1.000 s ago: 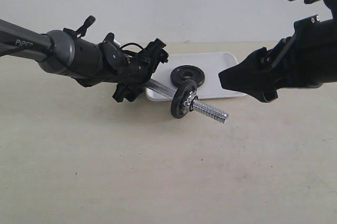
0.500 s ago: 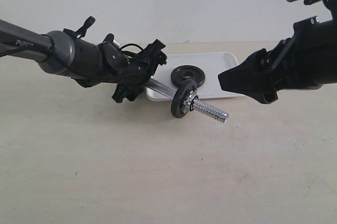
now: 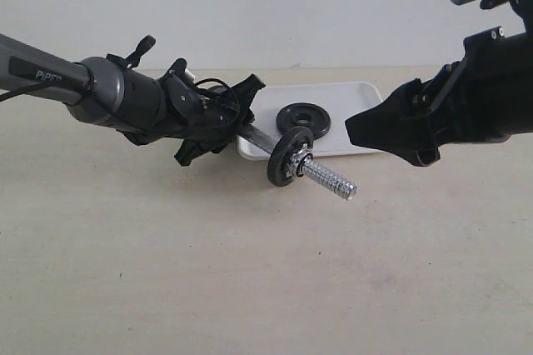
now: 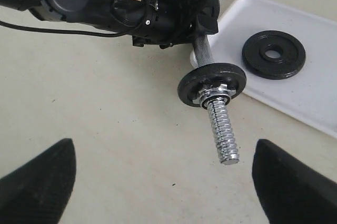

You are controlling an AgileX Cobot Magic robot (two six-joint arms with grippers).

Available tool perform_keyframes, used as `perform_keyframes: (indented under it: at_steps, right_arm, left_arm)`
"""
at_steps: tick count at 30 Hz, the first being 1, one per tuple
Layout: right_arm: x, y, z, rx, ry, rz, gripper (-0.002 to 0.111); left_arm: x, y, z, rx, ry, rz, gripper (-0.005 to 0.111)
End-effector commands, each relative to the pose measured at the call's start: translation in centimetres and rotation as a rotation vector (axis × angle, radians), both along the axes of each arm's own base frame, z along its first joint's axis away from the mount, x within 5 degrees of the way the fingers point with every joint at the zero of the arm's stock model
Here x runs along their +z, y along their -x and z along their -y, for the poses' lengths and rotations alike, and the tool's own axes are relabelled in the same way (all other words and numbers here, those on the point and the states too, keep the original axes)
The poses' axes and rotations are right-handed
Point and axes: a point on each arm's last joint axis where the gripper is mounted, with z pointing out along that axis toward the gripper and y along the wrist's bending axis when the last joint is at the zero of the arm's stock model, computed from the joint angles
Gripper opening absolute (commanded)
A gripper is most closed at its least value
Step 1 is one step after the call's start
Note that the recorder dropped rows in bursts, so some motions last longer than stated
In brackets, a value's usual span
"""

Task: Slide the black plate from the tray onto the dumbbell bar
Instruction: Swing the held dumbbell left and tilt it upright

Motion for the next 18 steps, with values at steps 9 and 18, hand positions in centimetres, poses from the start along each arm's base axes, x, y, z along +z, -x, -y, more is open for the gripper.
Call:
perform_keyframes:
  at_steps: [9,18]
  right_arm:
    - [-0.08,0.10,0.00,0.008,0.007,-0.002,0.082]
    - [-0.09,0.08,0.02,0.008,0.012,0.000,0.082]
  left_arm:
    - [-0.32,0.05,0.20,-0.127,-0.115,0.042,0.004]
    - [0.39,0.08,-0.17,-0.246,-0.220,0.069,0.004]
